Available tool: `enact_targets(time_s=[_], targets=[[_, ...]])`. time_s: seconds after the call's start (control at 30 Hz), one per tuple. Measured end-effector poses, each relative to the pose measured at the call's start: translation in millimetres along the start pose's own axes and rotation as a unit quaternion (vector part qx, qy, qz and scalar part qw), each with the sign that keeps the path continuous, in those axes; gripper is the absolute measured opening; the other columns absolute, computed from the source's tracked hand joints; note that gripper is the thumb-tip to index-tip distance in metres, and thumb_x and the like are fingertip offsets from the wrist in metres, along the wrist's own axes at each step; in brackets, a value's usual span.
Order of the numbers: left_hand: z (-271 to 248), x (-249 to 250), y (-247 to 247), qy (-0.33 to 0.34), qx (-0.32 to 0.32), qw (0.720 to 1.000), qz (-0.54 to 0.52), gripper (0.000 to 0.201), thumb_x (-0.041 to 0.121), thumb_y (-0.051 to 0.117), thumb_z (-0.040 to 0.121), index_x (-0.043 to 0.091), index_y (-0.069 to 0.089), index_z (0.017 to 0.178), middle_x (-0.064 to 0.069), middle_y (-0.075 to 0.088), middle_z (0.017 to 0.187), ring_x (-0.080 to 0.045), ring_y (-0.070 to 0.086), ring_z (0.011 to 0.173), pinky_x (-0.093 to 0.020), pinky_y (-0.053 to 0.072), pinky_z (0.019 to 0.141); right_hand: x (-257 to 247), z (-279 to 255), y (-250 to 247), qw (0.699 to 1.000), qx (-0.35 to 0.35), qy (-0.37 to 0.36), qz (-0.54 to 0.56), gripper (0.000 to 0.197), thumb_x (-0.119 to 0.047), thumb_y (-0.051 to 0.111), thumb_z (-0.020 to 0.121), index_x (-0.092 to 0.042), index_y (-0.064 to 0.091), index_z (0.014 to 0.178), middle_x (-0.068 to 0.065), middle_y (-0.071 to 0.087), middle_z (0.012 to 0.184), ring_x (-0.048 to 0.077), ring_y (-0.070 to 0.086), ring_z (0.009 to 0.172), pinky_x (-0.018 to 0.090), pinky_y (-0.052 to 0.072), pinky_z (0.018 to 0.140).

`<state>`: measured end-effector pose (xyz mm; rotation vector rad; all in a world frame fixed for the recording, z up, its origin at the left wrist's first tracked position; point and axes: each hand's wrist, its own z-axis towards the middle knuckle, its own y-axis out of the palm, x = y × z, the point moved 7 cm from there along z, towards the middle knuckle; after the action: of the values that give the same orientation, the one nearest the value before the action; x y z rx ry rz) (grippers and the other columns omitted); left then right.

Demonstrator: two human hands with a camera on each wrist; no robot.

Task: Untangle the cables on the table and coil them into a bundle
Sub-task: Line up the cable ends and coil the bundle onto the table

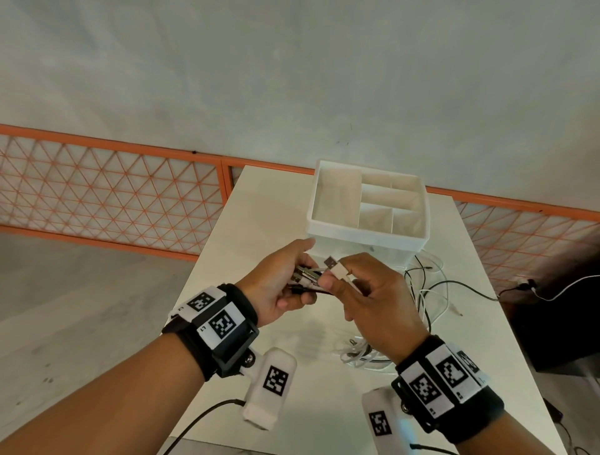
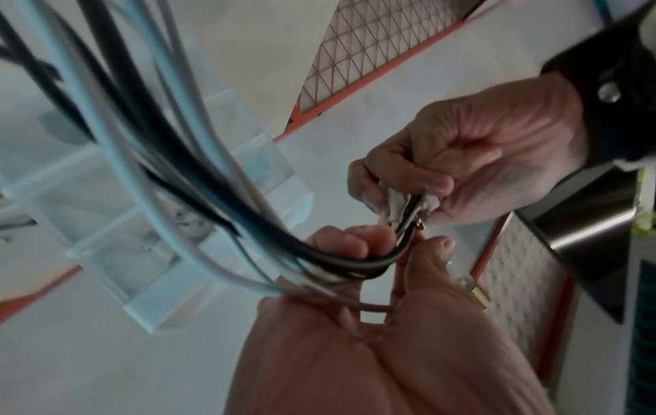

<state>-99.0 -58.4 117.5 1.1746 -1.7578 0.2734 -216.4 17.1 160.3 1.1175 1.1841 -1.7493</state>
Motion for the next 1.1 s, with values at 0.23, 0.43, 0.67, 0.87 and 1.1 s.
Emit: enact_targets(time_s=[0.23, 0.43, 0.67, 0.87, 1.1], targets=[[-6.3, -4.7, 17.8, -0.015, -0.114, 0.990, 0.076, 0.068, 0.077, 0.044, 0.083, 0.010, 0.057, 0.086, -0.001, 0.042, 0.048, -0.012, 0.043, 0.040, -0.015, 0.016, 0.029, -1.3, 4.3, 11.6, 0.993, -0.035, -0.051, -0.099, 0.022, -0.030, 0.084, 0.076, -0.023, 0.079, 0.096, -0.007, 0.061, 0.087, 0.004, 0.058, 0.070, 0.013, 0.041, 0.063], [-12.3, -5.6, 22.2, 0.012, -0.161, 0.974, 0.161, 0.058, 0.061, 0.065, 0.078, 0.009, 0.060, 0.104, 0.000, 0.041, 0.048, -0.013, 0.037, 0.053, -0.015, 0.019, 0.034, 4.1, 7.1, 17.0, 0.985, -0.107, -0.015, -0.135, 0.027, -0.036, 0.087, 0.071, -0.041, 0.063, 0.081, -0.004, 0.061, 0.093, 0.002, 0.060, 0.086, 0.014, 0.047, 0.075], [0.1, -5.7, 8.1, 0.046, -0.029, 0.993, 0.101, 0.011, 0.013, 0.065, 0.089, 0.005, 0.057, 0.089, -0.016, 0.052, 0.074, -0.009, 0.035, 0.035, -0.014, 0.019, 0.030, 13.2, 7.5, 9.2, 0.992, -0.103, 0.051, -0.061, 0.053, -0.032, 0.092, 0.066, -0.033, 0.054, 0.103, -0.008, 0.063, 0.100, 0.005, 0.065, 0.071, 0.023, 0.055, 0.066], [1.1, 2.9, -1.0, 0.078, 0.001, 0.995, 0.054, 0.010, 0.010, 0.052, 0.092, 0.003, 0.057, 0.086, -0.021, 0.055, 0.076, -0.016, 0.042, 0.043, -0.016, 0.020, 0.029, 15.2, -7.0, 7.7, 0.989, -0.120, 0.042, -0.075, 0.056, -0.014, 0.076, 0.085, -0.038, 0.051, 0.129, 0.000, 0.072, 0.082, 0.015, 0.070, 0.062, 0.027, 0.060, 0.067], [1.2, 1.4, 2.0, 0.116, 0.031, 0.993, 0.016, 0.020, 0.021, 0.064, 0.094, 0.004, 0.056, 0.088, -0.016, 0.054, 0.066, -0.015, 0.044, 0.042, -0.018, 0.026, 0.032, 21.4, -7.0, -2.2, 0.997, -0.040, 0.054, -0.027, 0.024, -0.017, 0.072, 0.091, -0.030, 0.074, 0.112, -0.008, 0.066, 0.058, 0.015, 0.056, 0.042, 0.026, 0.049, 0.048]])
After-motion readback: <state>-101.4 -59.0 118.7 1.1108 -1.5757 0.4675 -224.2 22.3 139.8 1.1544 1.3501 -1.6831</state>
